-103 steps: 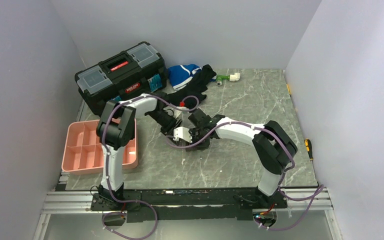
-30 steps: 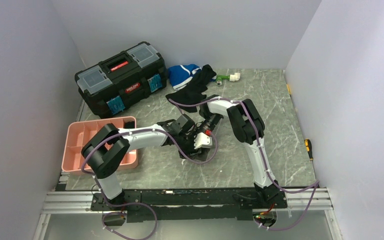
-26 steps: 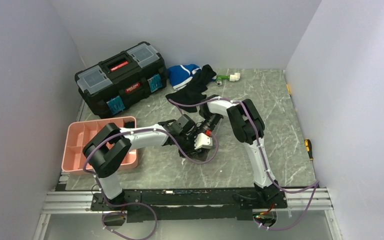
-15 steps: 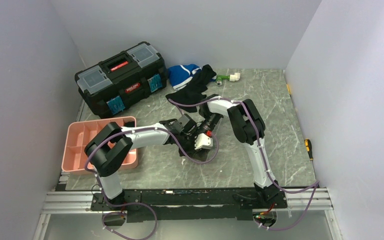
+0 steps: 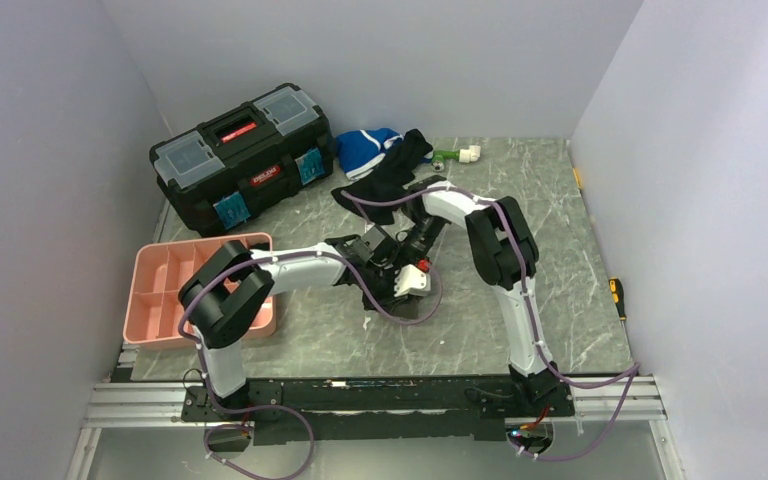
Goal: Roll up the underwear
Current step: Roll the underwear to the center of the board.
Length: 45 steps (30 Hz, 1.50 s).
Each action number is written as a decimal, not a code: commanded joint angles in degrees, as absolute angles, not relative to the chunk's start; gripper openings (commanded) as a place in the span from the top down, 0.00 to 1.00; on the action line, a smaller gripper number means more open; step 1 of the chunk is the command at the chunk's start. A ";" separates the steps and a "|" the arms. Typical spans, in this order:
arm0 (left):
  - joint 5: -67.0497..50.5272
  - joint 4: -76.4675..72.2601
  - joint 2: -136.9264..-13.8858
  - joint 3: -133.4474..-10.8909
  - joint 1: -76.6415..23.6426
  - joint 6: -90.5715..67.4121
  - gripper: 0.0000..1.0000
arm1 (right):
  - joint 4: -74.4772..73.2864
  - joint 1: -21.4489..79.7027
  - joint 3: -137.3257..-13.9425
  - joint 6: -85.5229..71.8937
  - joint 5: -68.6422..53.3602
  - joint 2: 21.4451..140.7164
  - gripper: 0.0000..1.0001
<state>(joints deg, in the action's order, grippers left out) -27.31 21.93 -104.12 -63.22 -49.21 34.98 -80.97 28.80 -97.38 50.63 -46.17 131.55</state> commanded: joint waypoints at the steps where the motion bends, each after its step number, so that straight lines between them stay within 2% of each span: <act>1: -26.91 23.55 -108.01 -63.15 -50.27 36.59 1.00 | -79.22 24.96 -100.37 54.25 -43.45 126.41 0.52; 8: -26.76 24.81 -110.11 -64.95 -50.21 35.43 1.00 | -80.89 20.41 -98.68 55.94 -44.67 121.68 0.52; 12: -28.99 27.74 -112.24 -67.49 -49.29 34.24 1.00 | -78.31 16.56 -93.29 55.50 -46.12 115.85 0.52; 21: -37.68 36.81 -118.86 -76.57 -45.64 32.27 1.00 | -60.51 9.07 -75.77 45.35 -44.58 97.69 0.53; 28: -43.60 46.01 -126.46 -85.26 -42.40 31.71 1.00 | -50.70 5.78 -67.21 38.92 -42.33 85.54 0.53; 37: -50.79 57.82 -137.94 -99.45 -39.82 31.30 1.00 | -45.80 8.38 -58.79 39.89 -40.83 76.40 0.50; 45: -52.22 63.81 -144.24 -106.82 -39.16 30.36 1.00 | -38.84 24.87 -53.69 37.32 -25.97 72.16 0.48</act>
<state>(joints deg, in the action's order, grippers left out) -58.39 63.31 -138.08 -104.99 -38.59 28.58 -44.71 18.15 -54.76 38.76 -34.28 74.56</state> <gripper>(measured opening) 0.221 0.508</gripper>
